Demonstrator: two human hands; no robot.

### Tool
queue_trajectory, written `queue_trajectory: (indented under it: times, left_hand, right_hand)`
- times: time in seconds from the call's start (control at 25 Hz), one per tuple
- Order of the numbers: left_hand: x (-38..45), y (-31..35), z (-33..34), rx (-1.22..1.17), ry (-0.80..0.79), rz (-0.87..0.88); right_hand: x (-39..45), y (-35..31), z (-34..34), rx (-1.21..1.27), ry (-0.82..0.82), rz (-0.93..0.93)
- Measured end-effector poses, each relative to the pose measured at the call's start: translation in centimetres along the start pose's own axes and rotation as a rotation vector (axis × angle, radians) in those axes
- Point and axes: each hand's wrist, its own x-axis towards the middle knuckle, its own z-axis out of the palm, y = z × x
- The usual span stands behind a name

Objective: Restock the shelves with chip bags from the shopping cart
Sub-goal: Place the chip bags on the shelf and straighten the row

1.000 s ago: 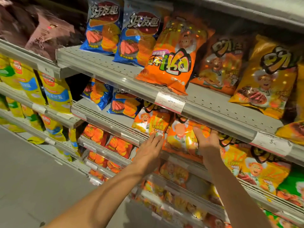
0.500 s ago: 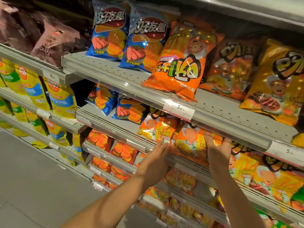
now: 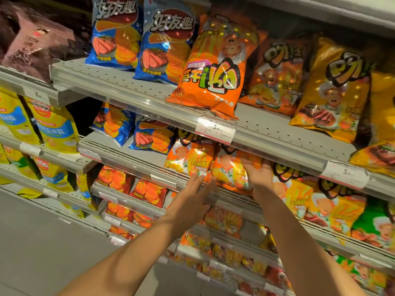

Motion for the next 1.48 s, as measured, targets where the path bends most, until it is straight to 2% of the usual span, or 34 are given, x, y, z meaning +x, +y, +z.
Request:
queue_trajectory:
  times: [0.04, 0.08, 0.16, 0.24, 0.4, 0.48, 0.56, 0.64, 0.68, 0.8, 0.84, 0.92, 0.96, 1.04, 1.08, 1.16, 1.2, 1.28, 1.36, 1.44, 1.48]
  left_hand:
    - [0.4, -0.5, 0.8, -0.077, 0.053, -0.026]
    - [0.2, -0.3, 0.2, -0.145, -0.03, -0.033]
    - [0.6, -0.6, 0.9, 0.089, 0.044, 0.065]
    - [0.5, -0.7, 1.4, 0.158, 0.05, 0.061]
    - [0.8, -0.5, 2.6, 0.587, 0.224, 0.158]
    - [0.8, -0.4, 2.9, 0.497, 0.332, 0.181]
    - [0.7, 0.1, 2.9, 0.311, 0.452, 0.229]
    - [1.0, 0.1, 3.0, 0.3, 0.573, 0.303]
    - [1.0, 0.1, 3.2, 0.311, 0.592, 0.327]
    - [1.5, 0.1, 3.1, 0.461, 0.499, 0.311]
    - [1.5, 0.3, 3.1, 0.548, 0.434, 0.294]
    - [1.4, 0.6, 3.6, 0.661, 0.203, 0.229]
    - [1.5, 0.5, 3.8, 0.59, 0.132, 0.156]
    - [1.7, 0.5, 3.0, 0.282, 0.04, 0.003]
    - [1.6, 0.8, 2.6, 0.185, 0.012, -0.024]
    - [1.5, 1.2, 2.0, 0.167, -0.073, -0.034]
    - [1.5, 1.5, 1.7, 0.169, -0.061, -0.04]
    - [1.8, 3.0, 1.7, 0.153, 0.105, -0.007]
    - [2.4, 5.6, 2.3, 0.164, 0.227, 0.125]
    - [3.7, 8.4, 3.0, 0.144, 0.18, 0.164]
    - [4.6, 9.9, 3.5, 0.128, 0.125, 0.104]
  right_hand:
    - [0.1, 0.3, 0.0, -0.003, -0.073, 0.015]
    - [0.1, 0.6, -0.1, 0.003, -0.17, 0.018]
    - [-0.3, 0.9, -0.4, 0.003, -0.292, 0.015]
    - [-0.5, 0.6, -0.4, 0.064, -0.274, 0.062]
    - [-1.2, 1.2, -0.2, 0.123, -0.265, 0.073]
    - [-1.5, 0.7, -0.2, 0.113, -0.241, 0.1]
    - [-1.9, -0.1, 0.2, -0.086, -0.179, 0.097]
    - [-2.8, 0.0, 0.8, -0.399, -0.053, 0.062]
    - [-3.6, 0.5, 1.0, -0.473, -0.049, 0.044]
    - [-4.7, 1.8, 1.2, -0.582, -0.116, 0.008]
    - [-4.4, 1.7, 1.1, -0.632, -0.118, 0.007]
    - [-4.1, 1.4, 0.7, -0.741, -0.124, -0.004]
    - [-4.1, 1.3, 0.5, -0.773, -0.129, -0.002]
    - [-4.6, 0.9, 0.1, -0.791, -0.175, 0.013]
    - [-5.1, 0.6, -0.3, -0.793, -0.215, 0.008]
    - [-6.6, 0.5, -1.2, -0.837, -0.282, -0.111]
    - [-7.4, 0.6, -1.8, -0.872, -0.273, -0.227]
    - [-9.1, 1.0, -3.8, -0.877, -0.245, -0.426]
    - [-9.8, 1.7, -6.6, -0.793, -0.292, -0.483]
    - [-10.0, 2.6, -10.8, -0.71, -0.32, -0.47]
    - [-9.9, 3.3, -13.7, -0.679, -0.312, -0.462]
